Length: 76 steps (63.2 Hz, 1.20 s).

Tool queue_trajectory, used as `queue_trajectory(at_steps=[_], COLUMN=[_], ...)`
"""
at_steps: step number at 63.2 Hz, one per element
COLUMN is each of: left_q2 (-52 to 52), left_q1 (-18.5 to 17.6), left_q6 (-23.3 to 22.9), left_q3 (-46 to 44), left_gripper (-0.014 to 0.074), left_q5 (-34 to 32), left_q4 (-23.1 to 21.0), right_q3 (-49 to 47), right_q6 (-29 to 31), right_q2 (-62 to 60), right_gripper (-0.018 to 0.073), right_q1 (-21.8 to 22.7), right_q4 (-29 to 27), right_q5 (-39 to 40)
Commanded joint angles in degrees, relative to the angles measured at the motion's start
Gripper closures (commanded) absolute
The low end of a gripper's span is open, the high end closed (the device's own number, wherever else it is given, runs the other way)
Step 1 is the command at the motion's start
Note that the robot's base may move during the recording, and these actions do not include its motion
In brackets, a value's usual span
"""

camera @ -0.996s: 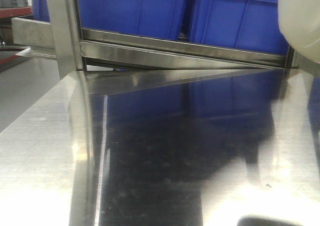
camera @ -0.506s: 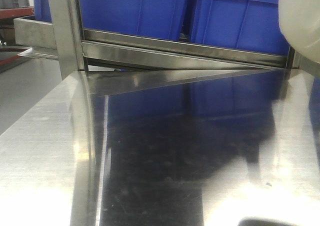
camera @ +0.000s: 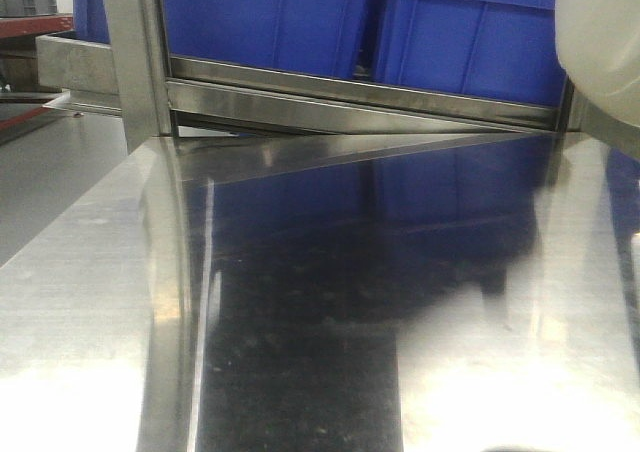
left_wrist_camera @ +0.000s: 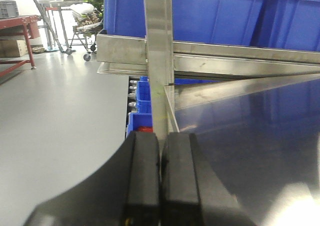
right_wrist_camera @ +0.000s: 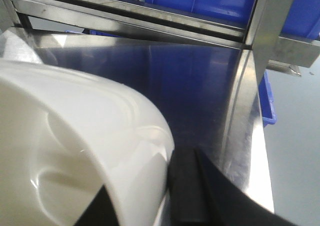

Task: Move white bin to right shelf second layer
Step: 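Hold the white bin raised beside the robot with the right gripper, then drive away from the table holding the white bin in the right gripper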

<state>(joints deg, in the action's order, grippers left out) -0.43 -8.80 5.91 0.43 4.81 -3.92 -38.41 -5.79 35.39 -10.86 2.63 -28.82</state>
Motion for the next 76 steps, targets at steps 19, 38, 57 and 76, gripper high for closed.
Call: queue_trajectory(at_steps=[19, 38, 57, 76], left_q2=[-0.80, -0.80, -0.80, -0.80], left_q1=[-0.32, -0.32, -0.32, -0.32], left_q6=[-0.20, -0.20, -0.20, -0.20], left_q3=[2.11, 2.11, 2.11, 2.11], left_gripper=[0.0512, 0.0512, 0.0512, 0.0512], left_q5=[-4.81, -4.81, -4.81, -4.81], left_q4=[-0.31, -0.31, -0.31, -0.31], right_q3=[-1.88, -1.88, -1.88, -1.88], right_q6=[0.09, 0.09, 0.09, 0.09], right_q2=[-0.18, -0.18, -0.18, -0.18], right_gripper=[0.0503, 0.0503, 0.0503, 0.0502], right_q1=[0.38, 0.38, 0.38, 0.38], right_q4=[-0.10, -0.10, -0.10, -0.10], right_q5=[6.10, 6.10, 6.10, 6.09])
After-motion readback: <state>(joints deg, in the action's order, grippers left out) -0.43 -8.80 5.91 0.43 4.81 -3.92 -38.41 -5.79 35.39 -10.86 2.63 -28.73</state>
